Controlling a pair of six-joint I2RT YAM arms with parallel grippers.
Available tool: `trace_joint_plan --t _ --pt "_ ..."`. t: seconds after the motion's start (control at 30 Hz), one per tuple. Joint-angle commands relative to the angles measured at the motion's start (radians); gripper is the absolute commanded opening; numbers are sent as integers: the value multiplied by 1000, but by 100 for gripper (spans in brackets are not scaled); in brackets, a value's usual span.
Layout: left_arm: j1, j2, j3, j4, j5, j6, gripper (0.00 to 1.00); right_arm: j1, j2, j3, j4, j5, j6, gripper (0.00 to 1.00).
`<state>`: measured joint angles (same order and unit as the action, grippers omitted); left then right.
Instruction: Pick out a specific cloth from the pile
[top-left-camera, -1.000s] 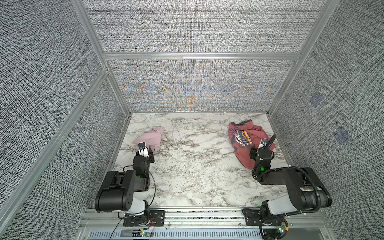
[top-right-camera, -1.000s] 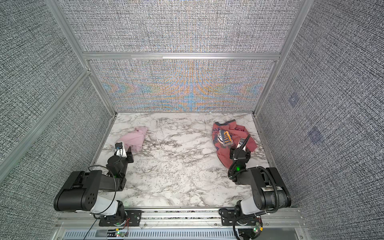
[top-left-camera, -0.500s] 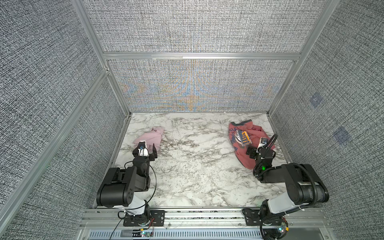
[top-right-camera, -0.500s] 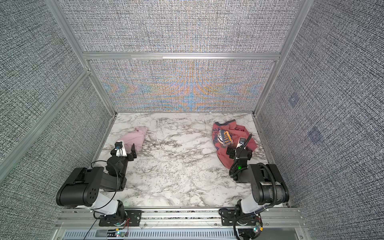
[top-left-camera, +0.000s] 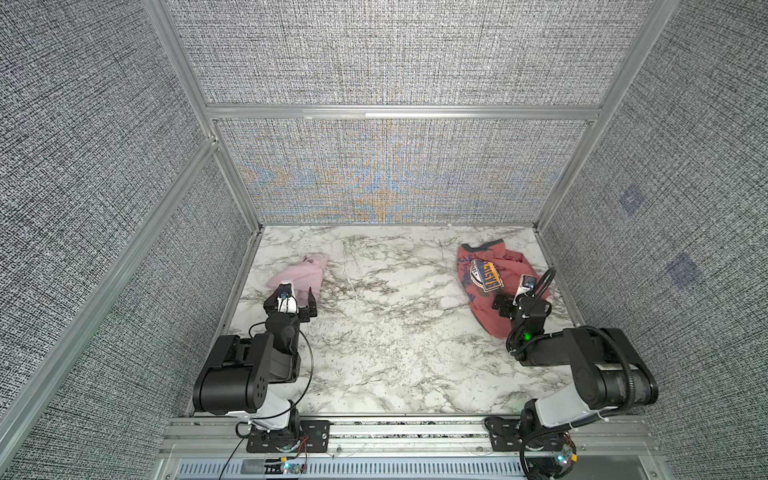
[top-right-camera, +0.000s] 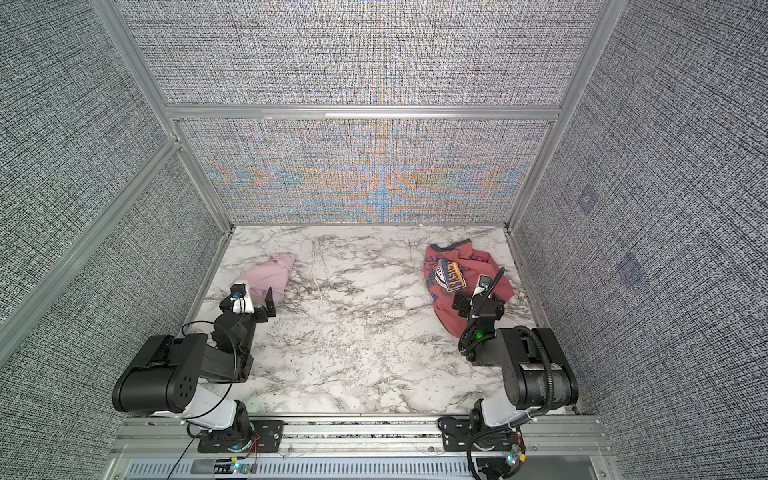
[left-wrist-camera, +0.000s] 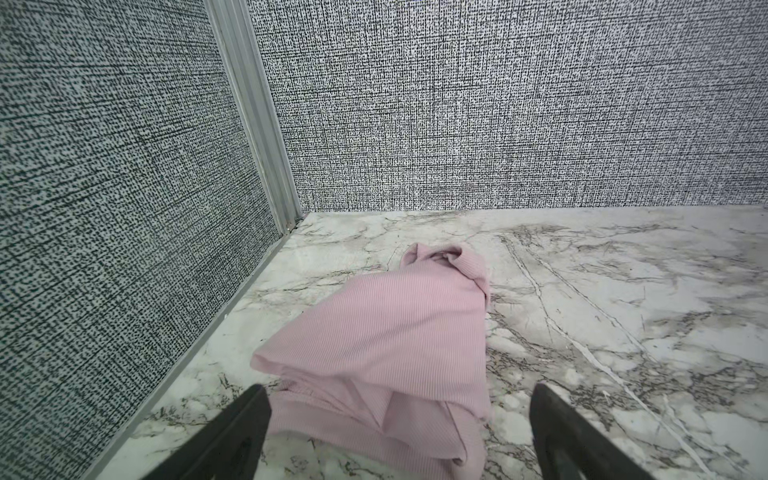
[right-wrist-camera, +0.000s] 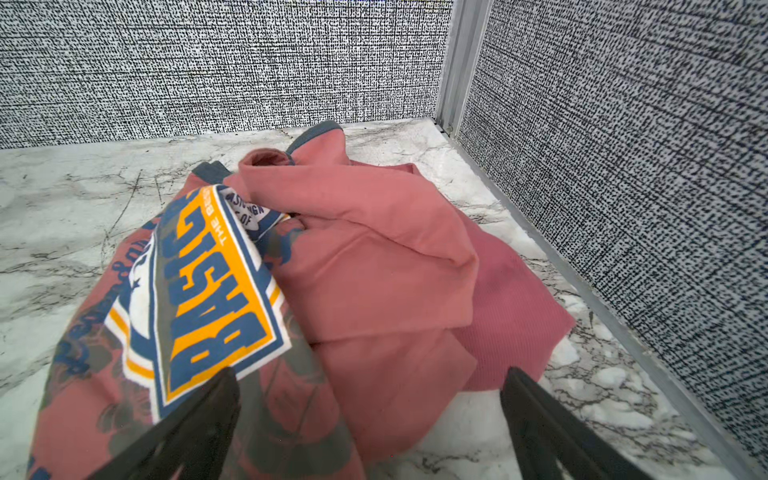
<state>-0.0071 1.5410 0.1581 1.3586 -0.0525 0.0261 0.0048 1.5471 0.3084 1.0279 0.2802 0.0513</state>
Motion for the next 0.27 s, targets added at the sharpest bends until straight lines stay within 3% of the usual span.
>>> trace_joint_plan --t 0.0,0.23 --pt "-1 1 2 22 4 3 99 0 1 0 28 -3 4 99" --pt "-1 2 11 7 26 5 99 0 1 0 30 -4 4 99"
